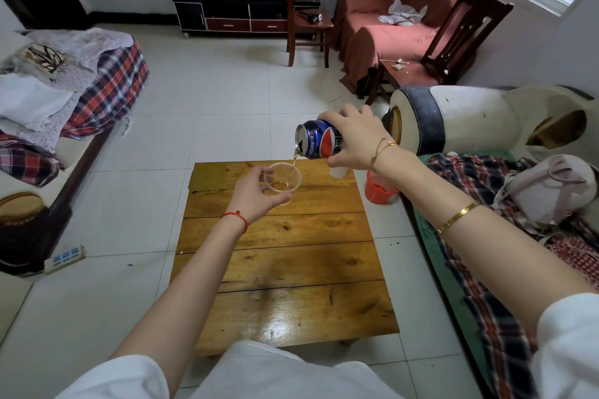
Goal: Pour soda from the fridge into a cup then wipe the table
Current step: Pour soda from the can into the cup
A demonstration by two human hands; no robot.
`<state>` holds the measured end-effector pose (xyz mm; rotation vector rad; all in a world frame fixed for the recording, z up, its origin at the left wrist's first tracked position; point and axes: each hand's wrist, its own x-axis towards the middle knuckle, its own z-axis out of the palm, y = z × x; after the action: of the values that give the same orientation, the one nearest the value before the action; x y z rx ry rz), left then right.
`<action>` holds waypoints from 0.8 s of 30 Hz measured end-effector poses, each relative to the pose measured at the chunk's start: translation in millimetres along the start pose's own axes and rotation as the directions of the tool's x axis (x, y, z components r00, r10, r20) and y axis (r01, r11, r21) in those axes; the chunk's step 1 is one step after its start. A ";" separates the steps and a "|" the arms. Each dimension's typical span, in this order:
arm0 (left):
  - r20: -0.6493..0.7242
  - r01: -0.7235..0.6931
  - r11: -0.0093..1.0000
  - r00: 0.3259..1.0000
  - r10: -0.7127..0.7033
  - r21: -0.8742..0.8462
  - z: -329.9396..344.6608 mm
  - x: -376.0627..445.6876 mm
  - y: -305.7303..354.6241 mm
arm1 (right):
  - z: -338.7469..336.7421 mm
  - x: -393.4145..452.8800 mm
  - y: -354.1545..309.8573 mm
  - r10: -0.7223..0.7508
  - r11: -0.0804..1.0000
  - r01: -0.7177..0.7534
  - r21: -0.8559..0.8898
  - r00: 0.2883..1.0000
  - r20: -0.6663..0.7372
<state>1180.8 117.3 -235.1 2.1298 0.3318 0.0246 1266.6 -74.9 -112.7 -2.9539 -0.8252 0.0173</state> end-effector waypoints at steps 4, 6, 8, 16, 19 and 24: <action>-0.005 -0.001 1.000 1.000 0.001 0.011 0.0 0.3 -0.2 | -1.2 -0.3 0.1 0.004 1.000 -0.004 -0.004 1.000 0.001; -0.008 -0.002 1.000 1.000 0.002 0.013 0.0 0.3 -0.1 | -1.5 -0.6 -0.2 0.002 1.000 -0.002 -0.007 1.000 0.000; -0.012 -0.003 1.000 1.000 0.003 0.015 -0.2 0.1 0.1 | -1.6 -1.1 -0.3 0.003 1.000 -0.004 -0.008 1.000 -0.001; -0.011 -0.009 1.000 1.000 0.010 0.020 1.2 -2.8 1.3 | -1.2 -2.5 0.1 0.003 1.000 -0.003 -0.016 1.000 -0.012; -0.009 -0.011 1.000 1.000 0.011 0.018 1.6 -3.9 2.2 | -1.3 -3.0 0.5 0.004 1.000 -0.004 -0.022 1.000 -0.015; -0.005 -0.006 1.000 1.000 0.006 0.014 2.2 -4.2 2.9 | -1.2 -4.5 2.2 0.007 1.000 -0.008 -0.029 1.000 -0.019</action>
<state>1177.7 113.0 -233.4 2.1453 0.3289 0.0311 1263.9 -79.1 -111.7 -2.9793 -0.8189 -0.0227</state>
